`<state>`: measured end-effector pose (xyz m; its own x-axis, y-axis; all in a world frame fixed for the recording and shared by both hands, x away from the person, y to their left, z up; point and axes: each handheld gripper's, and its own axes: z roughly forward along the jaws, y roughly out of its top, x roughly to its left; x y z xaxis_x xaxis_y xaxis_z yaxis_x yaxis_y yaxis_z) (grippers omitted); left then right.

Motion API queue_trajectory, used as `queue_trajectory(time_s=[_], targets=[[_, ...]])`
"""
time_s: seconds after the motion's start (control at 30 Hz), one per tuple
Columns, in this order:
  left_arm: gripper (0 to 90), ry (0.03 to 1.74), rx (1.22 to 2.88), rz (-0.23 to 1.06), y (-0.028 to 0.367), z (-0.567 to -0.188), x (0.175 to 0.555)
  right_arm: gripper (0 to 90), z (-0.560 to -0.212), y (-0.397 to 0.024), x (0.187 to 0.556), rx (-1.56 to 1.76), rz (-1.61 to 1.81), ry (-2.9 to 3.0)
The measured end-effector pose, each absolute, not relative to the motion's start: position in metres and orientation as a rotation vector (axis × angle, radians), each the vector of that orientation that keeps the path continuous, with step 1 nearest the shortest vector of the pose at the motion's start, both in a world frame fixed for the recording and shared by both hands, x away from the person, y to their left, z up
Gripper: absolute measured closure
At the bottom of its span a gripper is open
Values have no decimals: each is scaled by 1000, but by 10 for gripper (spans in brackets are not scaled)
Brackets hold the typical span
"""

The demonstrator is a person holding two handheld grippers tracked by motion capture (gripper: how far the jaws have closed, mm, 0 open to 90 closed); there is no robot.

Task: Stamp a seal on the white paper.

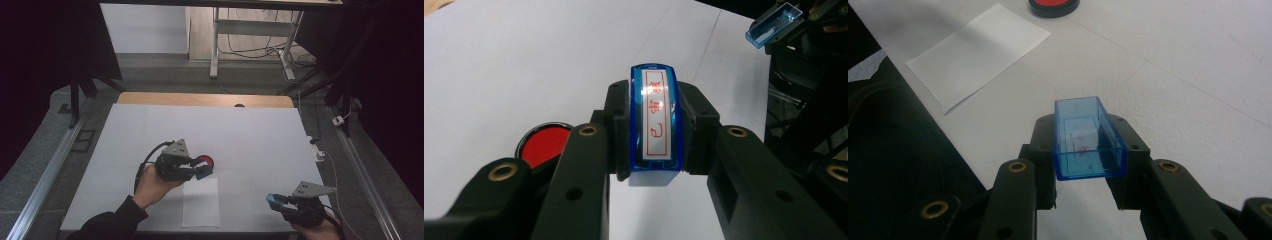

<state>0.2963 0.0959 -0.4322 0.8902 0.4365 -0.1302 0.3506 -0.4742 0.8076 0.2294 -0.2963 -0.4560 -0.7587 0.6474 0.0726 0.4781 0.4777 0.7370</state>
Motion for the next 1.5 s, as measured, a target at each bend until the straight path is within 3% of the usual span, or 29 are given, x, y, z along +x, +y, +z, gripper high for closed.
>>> queue_trajectory(time_s=[1.5], targets=[[702,604,2197,89,87,-473,276,682,-456,-296,229,966,1146,2513]])
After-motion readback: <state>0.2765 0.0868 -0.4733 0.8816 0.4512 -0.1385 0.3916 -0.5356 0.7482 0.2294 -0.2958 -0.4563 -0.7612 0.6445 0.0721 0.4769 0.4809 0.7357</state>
